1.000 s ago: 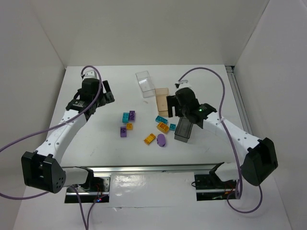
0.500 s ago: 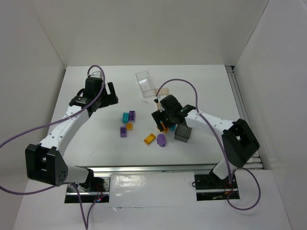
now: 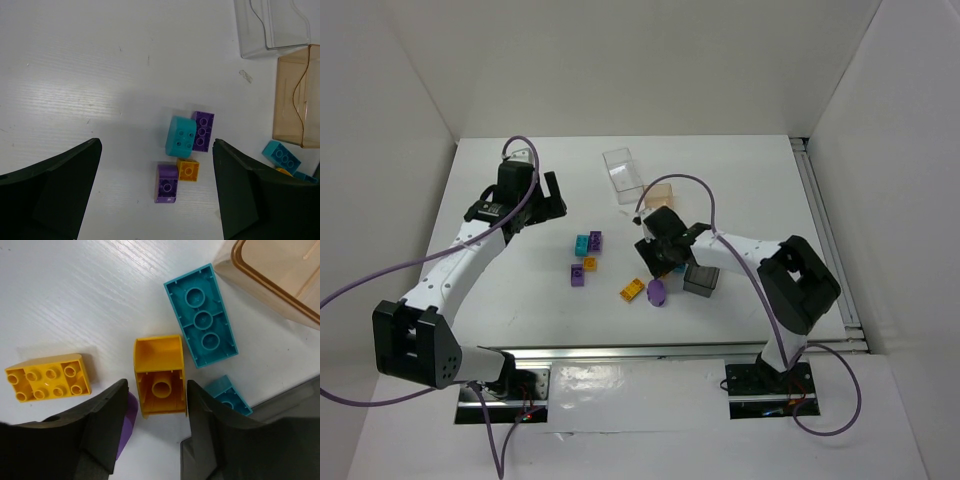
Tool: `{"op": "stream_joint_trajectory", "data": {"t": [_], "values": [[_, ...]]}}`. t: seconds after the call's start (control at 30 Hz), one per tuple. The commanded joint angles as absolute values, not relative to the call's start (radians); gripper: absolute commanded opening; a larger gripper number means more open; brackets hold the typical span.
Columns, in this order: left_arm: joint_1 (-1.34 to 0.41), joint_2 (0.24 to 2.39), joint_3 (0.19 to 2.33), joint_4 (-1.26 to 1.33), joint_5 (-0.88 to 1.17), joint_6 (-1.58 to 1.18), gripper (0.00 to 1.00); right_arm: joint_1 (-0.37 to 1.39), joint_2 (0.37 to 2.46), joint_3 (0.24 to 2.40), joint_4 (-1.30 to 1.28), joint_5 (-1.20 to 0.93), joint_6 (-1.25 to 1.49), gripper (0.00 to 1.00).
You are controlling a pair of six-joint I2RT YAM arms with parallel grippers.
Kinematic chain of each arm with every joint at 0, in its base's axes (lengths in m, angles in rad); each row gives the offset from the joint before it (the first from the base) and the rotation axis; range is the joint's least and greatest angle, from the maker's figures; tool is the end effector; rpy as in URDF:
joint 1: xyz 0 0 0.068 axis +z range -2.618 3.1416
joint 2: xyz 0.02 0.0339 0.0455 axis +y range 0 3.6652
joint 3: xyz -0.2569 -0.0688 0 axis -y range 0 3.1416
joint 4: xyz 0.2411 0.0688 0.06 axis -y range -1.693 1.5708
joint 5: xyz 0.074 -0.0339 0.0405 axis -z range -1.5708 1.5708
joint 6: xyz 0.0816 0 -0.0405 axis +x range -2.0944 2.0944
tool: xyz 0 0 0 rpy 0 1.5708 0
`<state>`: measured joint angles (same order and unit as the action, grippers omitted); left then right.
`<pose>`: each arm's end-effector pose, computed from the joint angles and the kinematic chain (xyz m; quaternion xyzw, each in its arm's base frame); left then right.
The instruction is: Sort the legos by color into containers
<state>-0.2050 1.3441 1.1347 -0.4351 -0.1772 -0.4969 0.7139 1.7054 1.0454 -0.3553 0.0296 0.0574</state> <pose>0.3299 -0.0539 0.2797 -0.1687 0.8759 -0.0787 0.4451 0.2765 0.2364 0.1355 -0.3062 0.9115 0.0899 0.2594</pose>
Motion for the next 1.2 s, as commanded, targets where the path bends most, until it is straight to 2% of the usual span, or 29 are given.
{"op": "stream_joint_trajectory", "data": {"t": [0.0,0.03,0.13,0.17,0.23,0.43,0.57,0.77,0.9,1.0,1.03,1.07,1.1,1.17], "values": [[-0.204,1.348,1.143,-0.433,-0.183,-0.485,0.98,0.724,1.721,1.062,-0.310,0.057,0.061,0.55],[-0.204,1.348,1.143,-0.433,-0.183,-0.485,0.98,0.724,1.721,1.062,-0.310,0.057,0.061,0.47],[-0.204,1.348,1.143,-0.433,-0.173,-0.485,0.98,0.733,1.698,1.071,-0.322,0.084,0.072,0.34],[-0.204,1.348,1.143,-0.433,-0.173,-0.485,0.98,0.733,1.678,1.071,-0.334,0.098,0.072,0.25],[-0.204,1.348,1.143,-0.433,-0.164,-0.485,0.98,0.742,1.593,1.071,-0.348,0.153,0.095,0.18],[-0.228,1.433,1.218,-0.433,-0.103,-0.546,1.00,0.730,1.350,0.974,-0.367,0.404,0.270,0.19],[-0.271,1.581,1.342,-0.463,-0.092,-0.604,1.00,0.655,1.194,0.868,-0.394,0.446,0.356,0.20],[-0.307,1.863,1.612,-0.571,-0.071,-0.670,0.95,0.555,1.150,0.810,-0.410,0.434,0.393,0.22],[-0.330,1.977,1.732,-0.571,-0.060,-0.690,0.96,0.519,1.199,0.801,-0.385,0.423,0.382,0.25],[-0.339,2.112,1.889,-0.624,-0.038,-0.699,0.96,0.495,1.245,0.801,-0.361,0.408,0.364,0.31],[-0.339,2.144,1.931,-0.653,-0.025,-0.709,0.96,0.483,1.255,0.801,-0.348,0.396,0.353,0.38],[-0.339,2.173,2.001,-0.663,-0.025,-0.709,0.95,0.483,1.255,0.801,-0.339,0.387,0.353,0.54],[-0.339,2.196,2.028,-0.663,-0.025,-0.709,0.94,0.483,1.268,0.813,-0.339,0.387,0.353,0.63],[-0.348,2.261,2.083,-0.672,-0.025,-0.709,0.92,0.483,1.278,0.836,-0.339,0.387,0.353,0.74]]}}
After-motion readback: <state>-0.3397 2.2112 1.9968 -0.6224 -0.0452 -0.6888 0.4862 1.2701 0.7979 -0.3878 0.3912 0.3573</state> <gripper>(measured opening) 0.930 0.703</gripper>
